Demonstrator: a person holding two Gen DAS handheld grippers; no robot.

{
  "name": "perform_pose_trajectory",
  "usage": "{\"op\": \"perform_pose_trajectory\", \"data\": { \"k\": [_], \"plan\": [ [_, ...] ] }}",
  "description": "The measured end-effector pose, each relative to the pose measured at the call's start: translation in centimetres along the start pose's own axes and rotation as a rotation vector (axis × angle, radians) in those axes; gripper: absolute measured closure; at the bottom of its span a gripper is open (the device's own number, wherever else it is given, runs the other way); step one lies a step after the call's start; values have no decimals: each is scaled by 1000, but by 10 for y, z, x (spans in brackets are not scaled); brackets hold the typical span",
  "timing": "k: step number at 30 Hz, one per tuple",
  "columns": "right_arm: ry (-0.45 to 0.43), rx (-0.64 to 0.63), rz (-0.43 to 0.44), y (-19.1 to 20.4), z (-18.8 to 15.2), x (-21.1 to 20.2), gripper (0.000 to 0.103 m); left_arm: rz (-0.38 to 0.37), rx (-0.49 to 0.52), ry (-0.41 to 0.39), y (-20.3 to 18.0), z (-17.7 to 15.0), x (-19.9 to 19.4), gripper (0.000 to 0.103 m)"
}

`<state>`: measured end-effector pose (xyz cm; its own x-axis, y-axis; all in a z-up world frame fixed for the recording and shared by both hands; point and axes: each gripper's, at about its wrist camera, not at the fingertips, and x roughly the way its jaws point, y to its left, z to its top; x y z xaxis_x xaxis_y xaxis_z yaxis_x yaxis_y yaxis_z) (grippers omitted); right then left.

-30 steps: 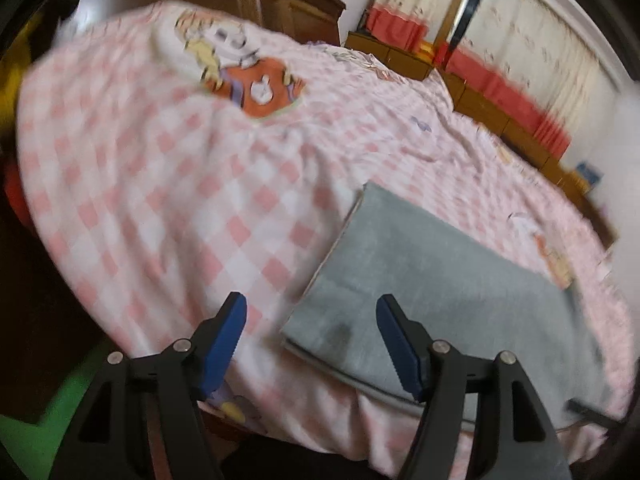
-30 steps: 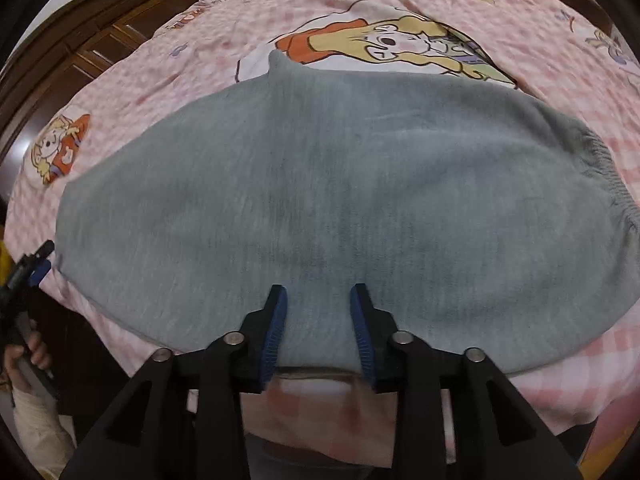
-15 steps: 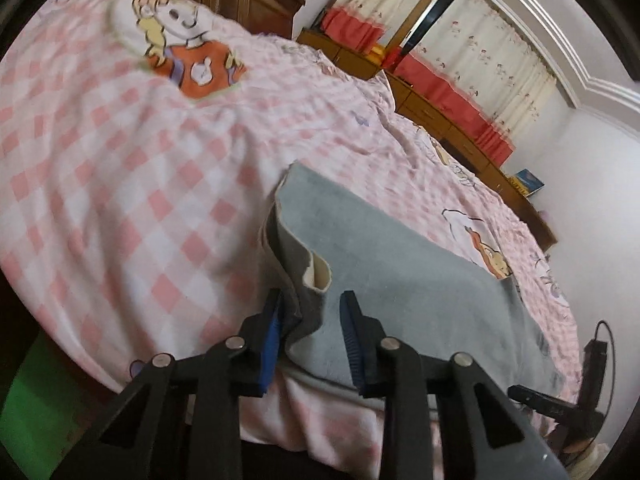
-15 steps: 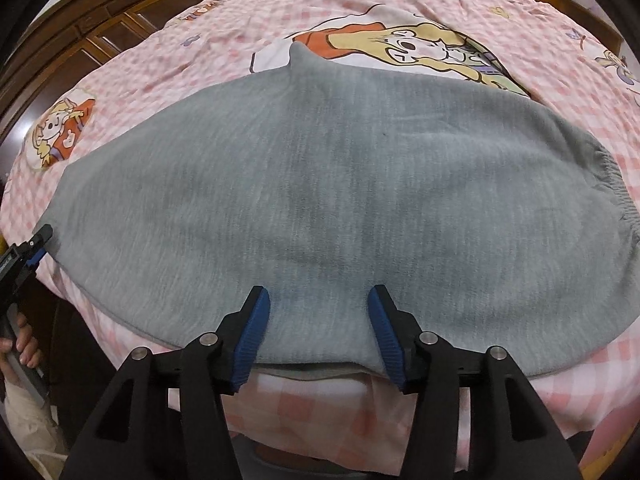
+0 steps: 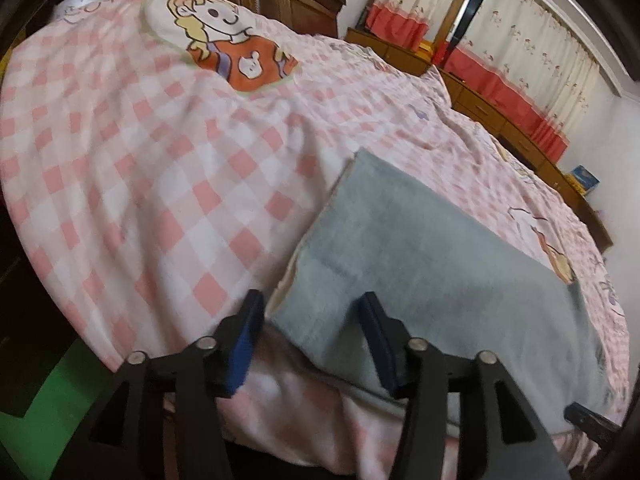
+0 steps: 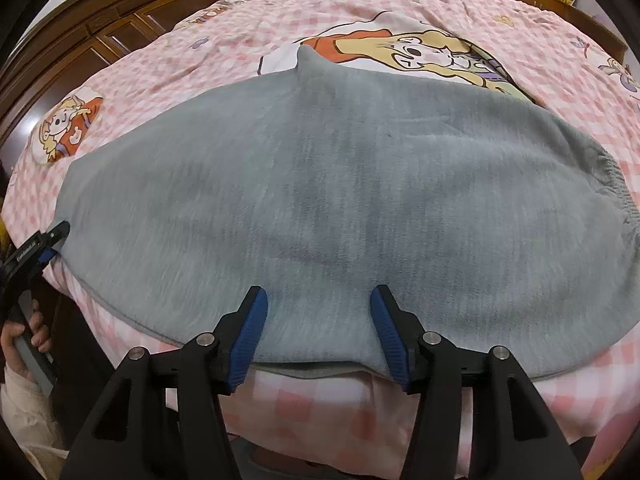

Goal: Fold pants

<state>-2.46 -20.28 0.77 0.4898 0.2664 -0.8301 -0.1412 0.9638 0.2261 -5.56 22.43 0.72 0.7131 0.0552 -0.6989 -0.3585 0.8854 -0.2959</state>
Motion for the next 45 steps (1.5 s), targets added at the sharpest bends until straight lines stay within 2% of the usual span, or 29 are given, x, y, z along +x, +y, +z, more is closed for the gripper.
{"op": "perform_pose_trajectory", "data": {
  "k": [3, 4, 5, 6, 7, 10, 13, 15, 18, 23, 24, 27, 31, 33, 38, 40, 41, 45],
  "plan": [
    [-1, 0, 4, -1, 0, 0, 47, 41, 8, -27, -3, 5, 4, 40],
    [-2, 0, 4, -2, 0, 0, 47, 48, 13, -24, -5, 6, 6, 41],
    [-2, -1, 4, -2, 0, 0, 47, 39, 16, -18, -6, 7, 6, 47],
    [-2, -1, 4, -2, 0, 0, 47, -21, 18, -1, -8, 8, 4, 80],
    [-2, -1, 5, -2, 0, 0, 47, -81, 20, 22, -10, 10, 3, 92],
    [-3, 1, 8, -1, 0, 0, 45, -87, 72, -35, -20, 13, -14, 92],
    [-5, -3, 8, 0, 0, 0, 45, -143, 53, -63, -19, 12, -24, 92],
    [-6, -2, 11, -1, 0, 0, 45, -155, 46, -74, -18, 11, -26, 92],
    [-8, -2, 13, -1, -1, 0, 45, -118, 56, -53, -17, 9, -19, 91],
    [-11, -2, 15, 0, -1, -1, 45, -68, -8, -17, -4, 1, -6, 87],
    [-12, -3, 15, 0, -2, -1, 45, -73, -25, -16, -1, 0, -6, 85],
    [-15, -3, 15, 0, -1, -1, 45, -100, -27, -18, -3, 1, -11, 88],
    [-17, -3, 16, 0, -2, -1, 44, -181, 46, -74, -22, 3, -35, 88],
    [-19, -4, 18, 1, -2, -1, 44, -210, 62, -70, -29, 3, -36, 88],
    [-25, -7, 28, 1, -3, -1, 43, -125, -8, -21, -14, -4, -16, 88],
    [-28, -7, 31, 0, -3, -1, 43, -110, -33, -28, -7, -5, -16, 88],
    [-29, -7, 31, 0, -3, -1, 42, -79, -42, -45, -4, -5, -18, 87],
    [-32, -10, 34, 0, -4, 0, 40, 0, -60, -83, 5, -9, -22, 59]
  ]
}}
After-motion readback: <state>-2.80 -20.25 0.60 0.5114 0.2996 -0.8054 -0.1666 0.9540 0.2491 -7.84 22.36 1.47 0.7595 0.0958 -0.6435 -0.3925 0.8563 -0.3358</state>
